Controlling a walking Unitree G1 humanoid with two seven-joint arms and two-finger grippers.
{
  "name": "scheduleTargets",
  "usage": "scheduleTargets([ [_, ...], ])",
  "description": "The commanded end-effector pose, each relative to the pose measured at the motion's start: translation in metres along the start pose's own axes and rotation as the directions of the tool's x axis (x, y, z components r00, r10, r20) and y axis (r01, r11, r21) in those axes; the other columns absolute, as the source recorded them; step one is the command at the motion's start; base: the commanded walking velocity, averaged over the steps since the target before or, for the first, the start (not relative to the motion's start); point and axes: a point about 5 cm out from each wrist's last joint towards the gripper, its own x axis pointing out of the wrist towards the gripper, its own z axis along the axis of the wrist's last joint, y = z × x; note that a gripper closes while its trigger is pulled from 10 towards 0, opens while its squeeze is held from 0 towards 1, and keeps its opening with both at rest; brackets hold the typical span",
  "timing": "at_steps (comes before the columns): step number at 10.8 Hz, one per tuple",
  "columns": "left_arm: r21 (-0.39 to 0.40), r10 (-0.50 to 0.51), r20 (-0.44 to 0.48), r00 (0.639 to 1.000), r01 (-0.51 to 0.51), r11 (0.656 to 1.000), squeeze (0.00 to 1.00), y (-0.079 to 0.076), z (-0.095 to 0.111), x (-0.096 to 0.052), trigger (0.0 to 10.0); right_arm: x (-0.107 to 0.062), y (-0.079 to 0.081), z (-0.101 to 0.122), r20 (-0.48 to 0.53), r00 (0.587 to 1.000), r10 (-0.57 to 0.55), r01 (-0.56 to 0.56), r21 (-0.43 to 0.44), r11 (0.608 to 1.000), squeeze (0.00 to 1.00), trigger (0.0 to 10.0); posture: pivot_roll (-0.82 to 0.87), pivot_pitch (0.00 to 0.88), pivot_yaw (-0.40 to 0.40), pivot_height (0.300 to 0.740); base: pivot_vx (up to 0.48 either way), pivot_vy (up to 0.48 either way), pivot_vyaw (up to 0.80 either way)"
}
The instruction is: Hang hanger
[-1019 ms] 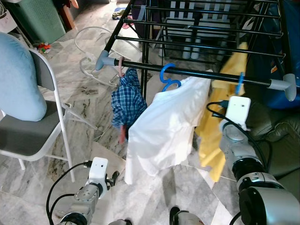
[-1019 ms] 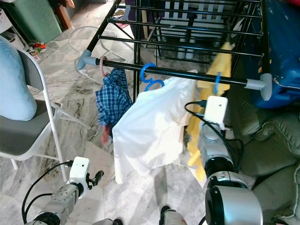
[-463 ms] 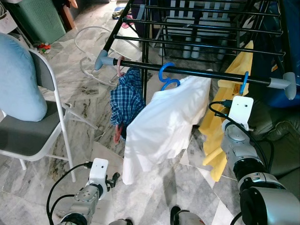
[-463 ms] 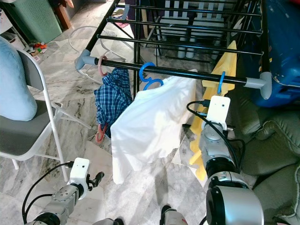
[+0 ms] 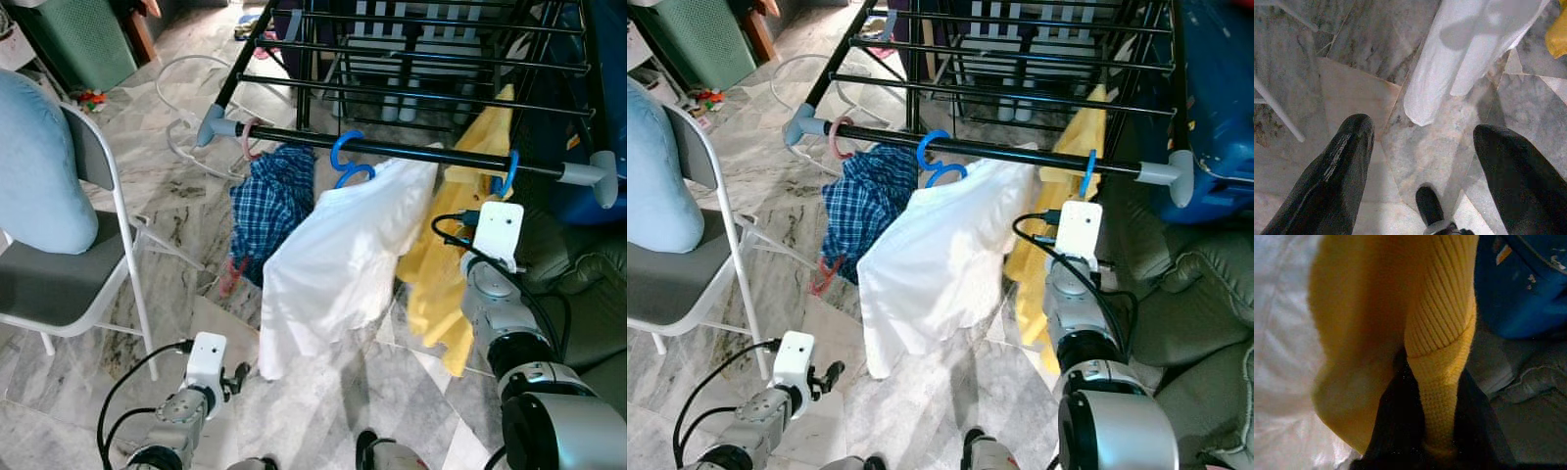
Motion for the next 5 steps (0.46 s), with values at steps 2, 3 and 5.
scheduleTargets([
  [2, 0.007, 0.014, -0.053, 0.999, -0.014, 1.000, 0.00, 0.0039, -0.0119, -0.0037, 10.0, -0.0037, 0.0084, -0.0067, -0.017, 0.999, 0.051, -0.051, -0.003, 0.999, 0.00, 10.0, -0.11, 0.154, 0.077, 0.740, 0.000, 0.000, 0.00],
  [3, 0.012, 0.027, -0.048, 0.998, -0.026, 1.000, 0.00, 0.0046, -0.0117, -0.0038, 10.0, -0.0044, 0.0098, -0.0072, -0.012, 0.998, 0.063, -0.064, -0.015, 0.998, 0.00, 10.0, -0.12, 0.153, 0.076, 0.740, 0.000, 0.000, 0.00],
  [5, 0.012, 0.033, -0.062, 0.998, -0.032, 0.999, 0.00, 0.0044, -0.0133, -0.0039, 10.0, -0.0061, 0.0077, -0.0134, -0.019, 0.998, 0.064, -0.065, -0.031, 0.997, 0.00, 10.0, -0.12, 0.140, 0.068, 0.740, 0.000, 0.000, 0.00],
])
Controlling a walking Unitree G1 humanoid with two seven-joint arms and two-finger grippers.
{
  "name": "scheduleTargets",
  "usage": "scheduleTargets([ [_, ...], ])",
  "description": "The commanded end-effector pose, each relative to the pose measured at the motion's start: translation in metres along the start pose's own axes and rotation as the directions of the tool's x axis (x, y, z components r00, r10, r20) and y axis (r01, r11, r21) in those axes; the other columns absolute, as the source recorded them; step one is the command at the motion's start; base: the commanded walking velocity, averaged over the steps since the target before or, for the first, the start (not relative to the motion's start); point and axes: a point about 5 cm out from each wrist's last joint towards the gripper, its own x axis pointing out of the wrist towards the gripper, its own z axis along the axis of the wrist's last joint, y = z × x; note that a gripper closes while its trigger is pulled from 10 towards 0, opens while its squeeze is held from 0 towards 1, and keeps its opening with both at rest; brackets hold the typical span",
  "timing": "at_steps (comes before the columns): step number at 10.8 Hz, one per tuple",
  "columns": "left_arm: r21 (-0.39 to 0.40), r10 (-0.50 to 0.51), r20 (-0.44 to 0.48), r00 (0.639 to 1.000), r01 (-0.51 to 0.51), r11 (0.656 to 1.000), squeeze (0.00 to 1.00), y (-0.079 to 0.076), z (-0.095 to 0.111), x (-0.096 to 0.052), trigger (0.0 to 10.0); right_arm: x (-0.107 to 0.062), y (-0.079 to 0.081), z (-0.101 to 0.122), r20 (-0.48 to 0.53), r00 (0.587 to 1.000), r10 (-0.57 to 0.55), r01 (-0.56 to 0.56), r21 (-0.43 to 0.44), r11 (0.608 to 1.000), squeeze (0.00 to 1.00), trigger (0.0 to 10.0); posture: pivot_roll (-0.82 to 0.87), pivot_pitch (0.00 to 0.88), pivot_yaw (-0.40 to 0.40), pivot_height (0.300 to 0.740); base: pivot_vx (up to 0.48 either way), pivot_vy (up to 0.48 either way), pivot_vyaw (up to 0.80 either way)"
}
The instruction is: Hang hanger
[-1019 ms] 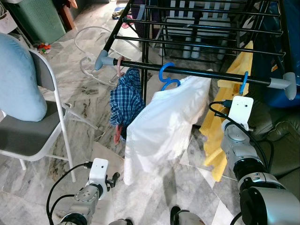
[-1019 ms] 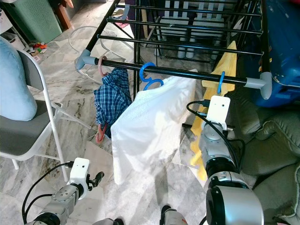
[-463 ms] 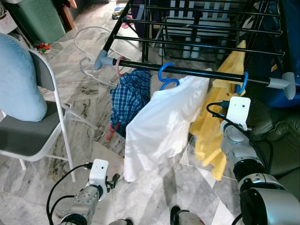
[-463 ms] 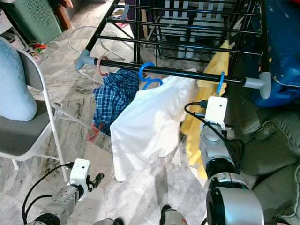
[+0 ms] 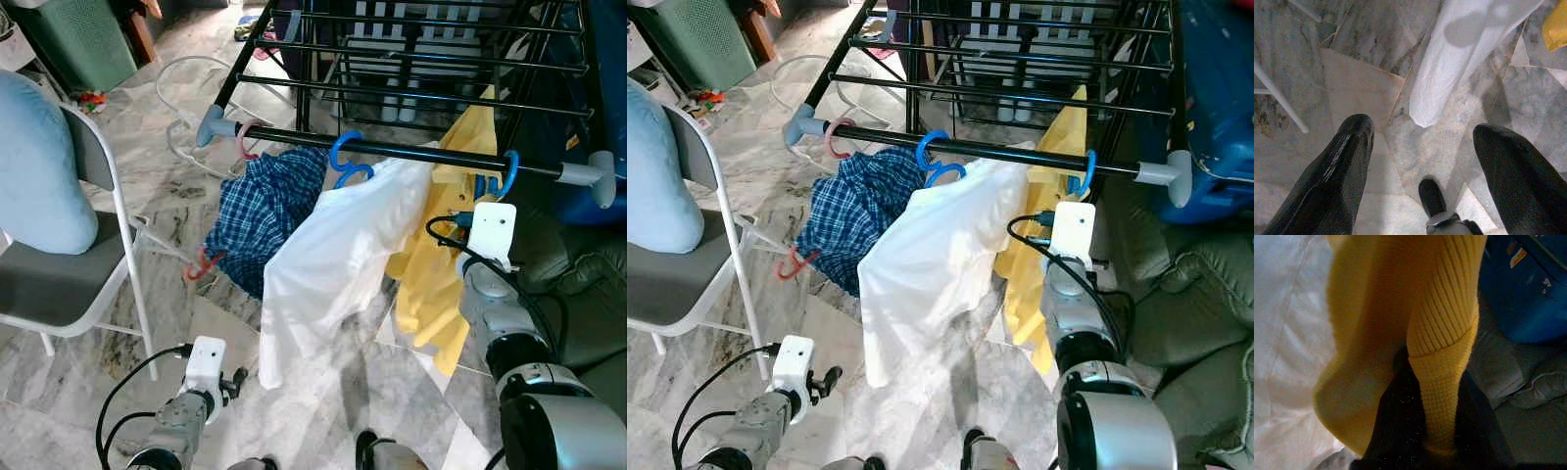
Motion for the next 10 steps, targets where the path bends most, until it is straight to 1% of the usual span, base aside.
scheduleTargets([
  [1, 0.011, 0.017, -0.042, 0.999, -0.016, 1.000, 0.00, 0.004, -0.008, -0.002, 10.0, -0.007, 0.004, -0.018, -0.042, 0.999, 0.031, -0.032, -0.025, 0.999, 0.00, 10.0, -0.13, 0.127, 0.062, 0.740, 0.000, 0.000, 0.00],
  [2, 0.014, 0.019, -0.050, 0.999, -0.019, 1.000, 0.00, 0.002, -0.009, -0.002, 10.0, -0.010, 0.005, -0.027, -0.065, 0.997, 0.050, -0.052, -0.029, 0.998, 0.00, 10.0, -0.13, 0.115, 0.058, 0.740, 0.000, 0.000, 0.00],
  [3, 0.014, 0.026, -0.054, 0.998, -0.025, 1.000, 0.00, 0.000, -0.009, -0.001, 10.0, -0.012, 0.006, -0.033, -0.073, 0.994, 0.079, -0.081, -0.013, 0.997, 0.00, 10.0, -0.14, 0.094, 0.046, 0.740, 0.000, 0.000, 0.00],
  [4, -0.012, 0.044, -0.035, 0.998, -0.044, 0.999, 0.00, 0.000, -0.005, 0.000, 10.0, -0.013, 0.006, -0.034, -0.071, 0.994, 0.085, -0.087, -0.019, 0.996, 0.00, 10.0, -0.15, 0.083, 0.040, 0.740, 0.000, 0.000, 0.00],
  [5, -0.035, 0.053, -0.006, 0.999, -0.054, 0.998, 0.00, 0.000, 0.001, 0.001, 10.0, -0.013, 0.004, -0.035, -0.072, 0.994, 0.083, -0.086, -0.027, 0.996, 0.00, 10.0, -0.15, 0.078, 0.035, 0.740, 0.000, 0.000, 0.00],
  [7, -0.059, 0.042, 0.114, 0.993, -0.036, 0.998, 0.00, -0.007, 0.027, 0.007, 10.0, -0.012, 0.000, -0.034, -0.069, 0.995, 0.076, -0.078, -0.027, 0.997, 0.00, 10.0, -0.16, 0.083, 0.033, 0.740, 0.000, 0.000, 0.00],
  [8, -0.062, 0.038, 0.160, 0.986, -0.028, 0.998, 1.00, -0.009, 0.037, 0.009, 10.0, -0.012, -0.002, -0.034, -0.069, 0.995, 0.068, -0.070, -0.025, 0.997, 0.00, 10.0, -0.16, 0.086, 0.035, 0.740, 0.000, 0.000, 0.00],
  [9, -0.055, 0.031, 0.180, 0.983, -0.021, 0.998, 1.00, -0.011, 0.043, 0.009, 10.0, -0.012, -0.004, -0.036, -0.073, 0.995, 0.063, -0.065, -0.022, 0.998, 0.00, 10.0, -0.16, 0.086, 0.035, 0.740, 0.000, 0.000, 0.00],
  [10, -0.035, 0.051, 0.155, 0.987, -0.046, 0.998, 1.00, -0.007, 0.040, 0.009, 10.0, -0.012, -0.003, -0.036, -0.076, 0.995, 0.060, -0.062, -0.020, 0.998, 0.00, 10.0, -0.15, 0.094, 0.042, 0.740, 0.000, 0.000, 0.00],
])
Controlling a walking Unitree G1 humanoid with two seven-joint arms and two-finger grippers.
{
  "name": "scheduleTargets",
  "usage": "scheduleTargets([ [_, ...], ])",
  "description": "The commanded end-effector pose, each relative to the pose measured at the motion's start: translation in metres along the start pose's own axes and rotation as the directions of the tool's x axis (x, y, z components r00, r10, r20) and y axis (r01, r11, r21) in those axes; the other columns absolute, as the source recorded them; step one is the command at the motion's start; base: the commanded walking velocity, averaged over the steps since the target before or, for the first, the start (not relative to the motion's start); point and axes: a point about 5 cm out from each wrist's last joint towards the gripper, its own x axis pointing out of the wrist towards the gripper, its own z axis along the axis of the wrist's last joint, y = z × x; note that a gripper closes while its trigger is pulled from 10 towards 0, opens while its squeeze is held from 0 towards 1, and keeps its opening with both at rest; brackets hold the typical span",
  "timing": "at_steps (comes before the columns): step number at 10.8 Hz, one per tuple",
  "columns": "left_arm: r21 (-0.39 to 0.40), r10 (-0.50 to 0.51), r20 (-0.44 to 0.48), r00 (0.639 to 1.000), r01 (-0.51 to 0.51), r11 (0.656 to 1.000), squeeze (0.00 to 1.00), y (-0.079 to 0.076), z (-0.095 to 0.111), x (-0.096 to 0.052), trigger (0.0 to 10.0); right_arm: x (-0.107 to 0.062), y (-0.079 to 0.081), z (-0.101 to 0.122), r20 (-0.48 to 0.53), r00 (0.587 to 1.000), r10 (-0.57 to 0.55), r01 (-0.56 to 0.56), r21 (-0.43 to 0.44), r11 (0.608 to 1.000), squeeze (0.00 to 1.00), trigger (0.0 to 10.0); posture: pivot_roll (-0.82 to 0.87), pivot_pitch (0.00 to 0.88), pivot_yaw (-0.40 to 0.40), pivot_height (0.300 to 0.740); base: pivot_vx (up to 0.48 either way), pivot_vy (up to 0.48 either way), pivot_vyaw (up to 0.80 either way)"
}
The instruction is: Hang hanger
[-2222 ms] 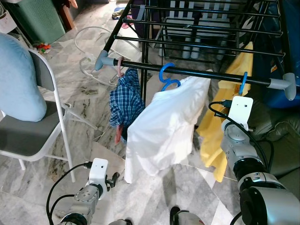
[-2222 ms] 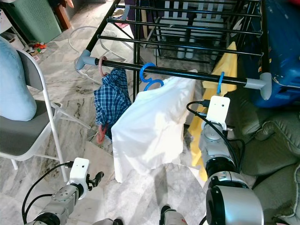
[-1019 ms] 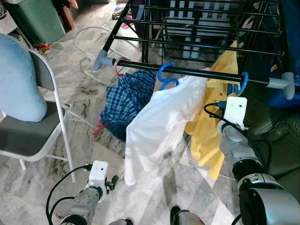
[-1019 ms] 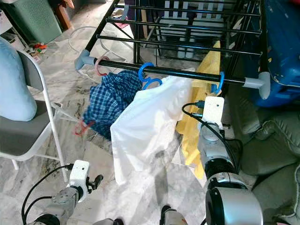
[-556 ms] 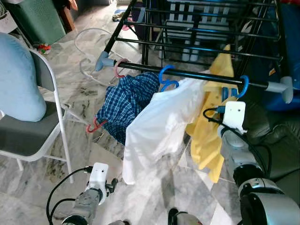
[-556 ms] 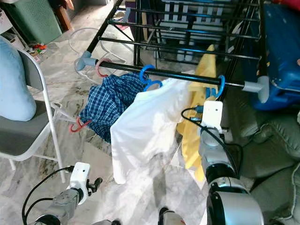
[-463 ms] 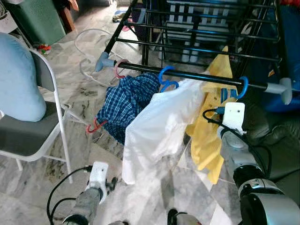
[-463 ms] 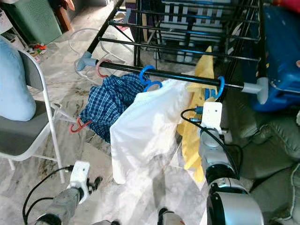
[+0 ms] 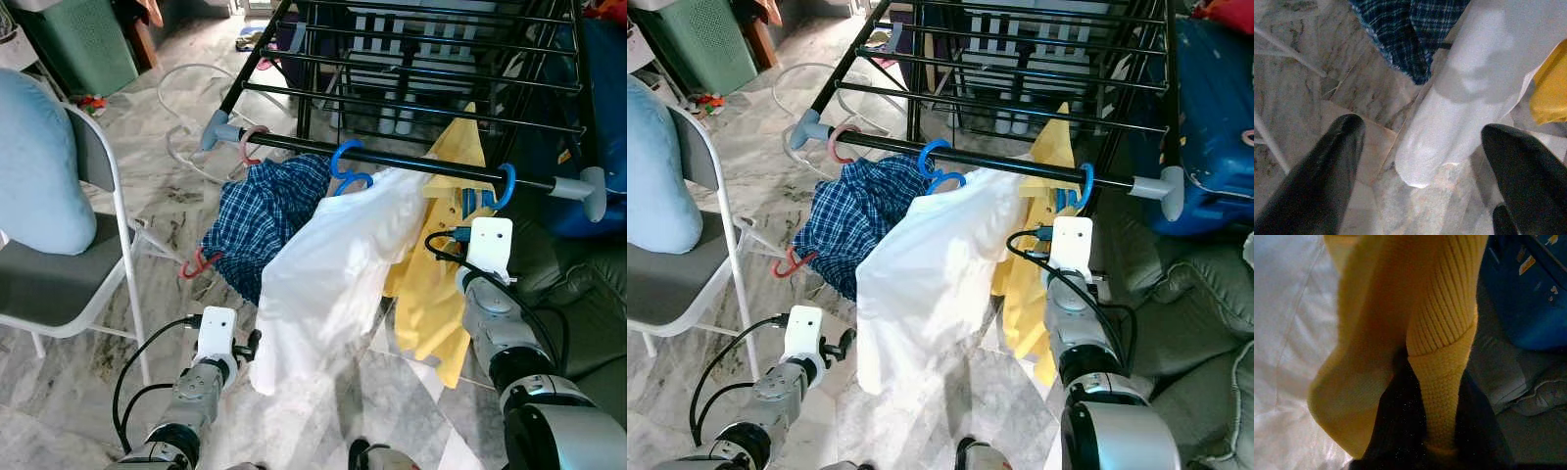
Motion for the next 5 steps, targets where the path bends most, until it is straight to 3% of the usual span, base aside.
scheduleTargets([
  [1, 0.011, 0.015, -0.034, 0.999, -0.015, 1.000, 0.07, 0.0068, -0.0078, -0.0032, 0.7, -0.0059, -0.0001, -0.0180, -0.053, 0.999, 0.001, -0.001, -0.006, 1.000, 0.00, 10.0, -0.15, 0.094, 0.044, 0.740, 0.000, 0.000, 0.00],
  [2, 0.002, 0.031, -0.034, 0.999, -0.031, 1.000, 0.00, 0.0083, -0.0082, -0.0035, 0.0, -0.0056, -0.0012, -0.0177, -0.053, 0.999, -0.005, 0.005, -0.009, 1.000, 0.00, 10.0, -0.15, 0.097, 0.044, 0.740, 0.000, 0.000, 0.00],
  [5, 0.039, 0.083, -0.071, 0.994, -0.081, 0.996, 0.00, 0.0107, -0.0101, -0.0031, 0.0, -0.0056, -0.0022, -0.0180, -0.053, 0.999, -0.007, 0.006, -0.012, 1.000, 0.00, 10.0, -0.16, 0.100, 0.043, 0.740, 0.000, 0.000, 0.00],
])
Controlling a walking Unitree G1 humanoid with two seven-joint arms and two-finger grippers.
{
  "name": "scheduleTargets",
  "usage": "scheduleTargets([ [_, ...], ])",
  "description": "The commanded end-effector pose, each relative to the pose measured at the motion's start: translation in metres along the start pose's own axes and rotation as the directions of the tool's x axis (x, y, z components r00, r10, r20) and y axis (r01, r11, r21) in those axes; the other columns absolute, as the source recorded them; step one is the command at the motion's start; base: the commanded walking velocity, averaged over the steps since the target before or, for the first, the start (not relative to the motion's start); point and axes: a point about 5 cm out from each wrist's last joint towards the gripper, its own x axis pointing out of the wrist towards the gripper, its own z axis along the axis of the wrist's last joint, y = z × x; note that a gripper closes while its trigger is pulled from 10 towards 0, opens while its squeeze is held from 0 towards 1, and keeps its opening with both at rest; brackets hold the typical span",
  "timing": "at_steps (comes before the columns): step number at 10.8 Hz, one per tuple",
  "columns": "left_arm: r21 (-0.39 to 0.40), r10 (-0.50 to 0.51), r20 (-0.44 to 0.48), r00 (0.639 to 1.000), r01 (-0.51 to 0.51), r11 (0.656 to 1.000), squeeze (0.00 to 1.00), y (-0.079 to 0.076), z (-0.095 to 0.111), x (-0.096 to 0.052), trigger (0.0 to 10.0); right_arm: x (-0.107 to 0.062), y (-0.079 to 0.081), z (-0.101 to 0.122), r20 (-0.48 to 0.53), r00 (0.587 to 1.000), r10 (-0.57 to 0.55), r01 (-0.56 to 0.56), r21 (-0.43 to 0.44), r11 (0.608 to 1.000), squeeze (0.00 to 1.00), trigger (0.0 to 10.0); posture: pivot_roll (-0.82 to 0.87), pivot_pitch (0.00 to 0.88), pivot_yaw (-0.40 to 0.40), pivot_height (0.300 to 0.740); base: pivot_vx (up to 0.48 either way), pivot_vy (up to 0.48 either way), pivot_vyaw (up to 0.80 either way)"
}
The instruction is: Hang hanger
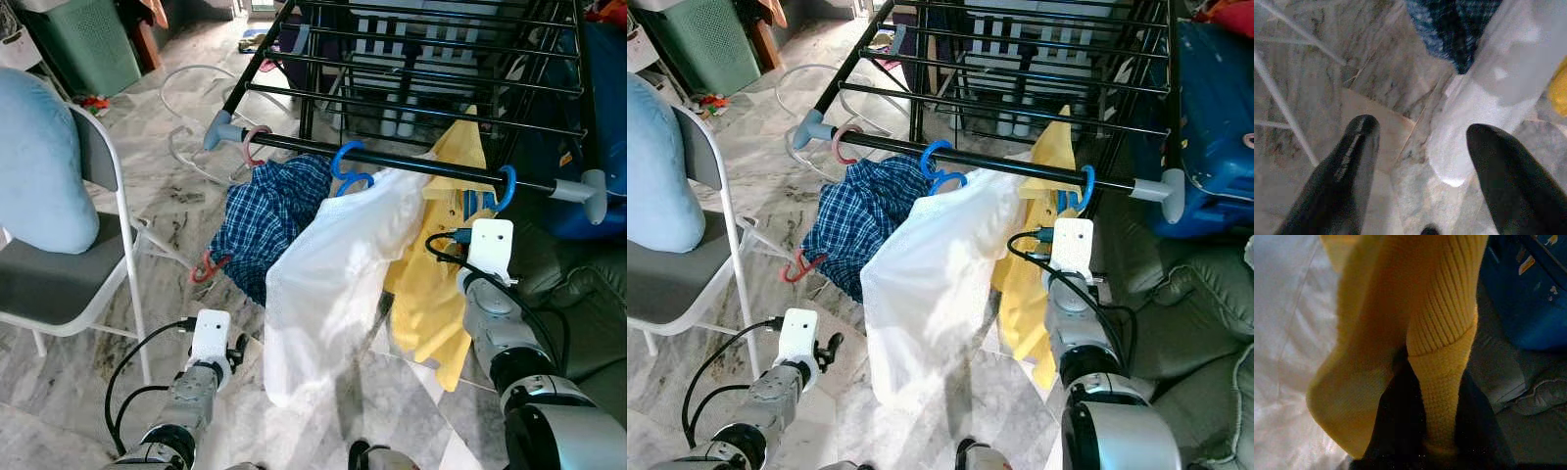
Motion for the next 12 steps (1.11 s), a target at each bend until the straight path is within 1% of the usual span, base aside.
scheduleTargets([
  [1, 0.016, 0.015, -0.031, 0.999, -0.015, 1.000, 0.00, 0.004, -0.006, -0.002, 0.0, -0.005, -0.001, -0.017, -0.046, 0.999, 0.000, -0.001, -0.010, 1.000, 0.00, 10.0, -0.16, 0.100, 0.043, 0.740, 0.000, 0.000, 0.00],
  [2, 0.028, 0.021, -0.069, 0.997, -0.019, 0.999, 0.00, 0.004, -0.010, -0.002, 0.0, -0.006, -0.001, -0.017, -0.047, 0.999, -0.001, 0.001, -0.010, 1.000, 0.00, 10.0, -0.16, 0.101, 0.045, 0.740, 0.000, 0.000, 0.00],
  [3, 0.004, 0.033, -0.080, 0.996, -0.033, 0.999, 0.52, 0.004, -0.012, -0.002, 10.0, -0.006, -0.002, -0.018, -0.047, 0.999, -0.003, 0.003, -0.010, 1.000, 0.00, 10.0, -0.16, 0.102, 0.047, 0.740, 0.000, 0.000, 0.00],
  [4, -0.027, 0.021, -0.085, 0.996, -0.023, 0.999, 1.00, 0.003, -0.012, -0.002, 10.0, -0.006, -0.002, -0.018, -0.049, 0.999, -0.005, 0.004, -0.009, 1.000, 0.00, 10.0, -0.16, 0.102, 0.047, 0.740, 0.000, 0.000, 0.00],
  [5, -0.046, 0.026, -0.106, 0.994, -0.031, 0.998, 1.00, 0.003, -0.014, -0.003, 10.0, -0.006, -0.002, -0.018, -0.048, 0.999, -0.008, 0.007, -0.010, 1.000, 0.00, 10.0, -0.16, 0.102, 0.049, 0.740, 0.000, 0.000, 0.00],
  [6, -0.043, 0.025, -0.106, 0.994, -0.030, 0.999, 1.00, 0.004, -0.014, -0.002, 10.0, -0.006, -0.002, -0.017, -0.044, 0.999, -0.007, 0.008, 0.008, 1.000, 0.18, 10.0, -0.16, 0.101, 0.053, 0.740, 0.000, 0.000, 0.00],
  [7, -0.036, 0.027, -0.108, 0.994, -0.031, 0.999, 1.00, 0.005, -0.014, -0.002, 10.0, -0.006, -0.003, -0.016, -0.030, 1.000, -0.009, 0.010, 0.033, 0.999, 1.00, 10.0, -0.16, 0.101, 0.057, 0.740, 0.000, 0.000, 0.00],
  [10, -0.015, 0.035, -0.124, 0.992, -0.037, 0.999, 1.00, 0.008, -0.017, -0.003, 10.0, -0.007, -0.003, -0.017, -0.017, 0.999, -0.036, 0.036, 0.006, 0.999, 1.00, 10.0, -0.16, 0.101, 0.060, 0.740, 0.000, 0.000, 0.00],
  [11, 0.002, 0.036, -0.149, 0.988, -0.036, 0.999, 1.00, 0.010, -0.023, -0.005, 10.0, -0.008, -0.001, -0.021, -0.039, 0.999, -0.029, 0.030, 0.008, 1.000, 1.00, 10.0, -0.16, 0.098, 0.060, 0.740, 0.000, 0.000, 0.00],
  [12, 0.007, 0.041, -0.161, 0.986, -0.041, 0.999, 0.00, 0.011, -0.026, -0.006, 10.0, -0.009, 0.000, -0.023, -0.049, 0.999, -0.015, 0.016, 0.012, 1.000, 0.56, 10.0, -0.16, 0.096, 0.059, 0.740, 0.000, 0.000, 0.00],
])
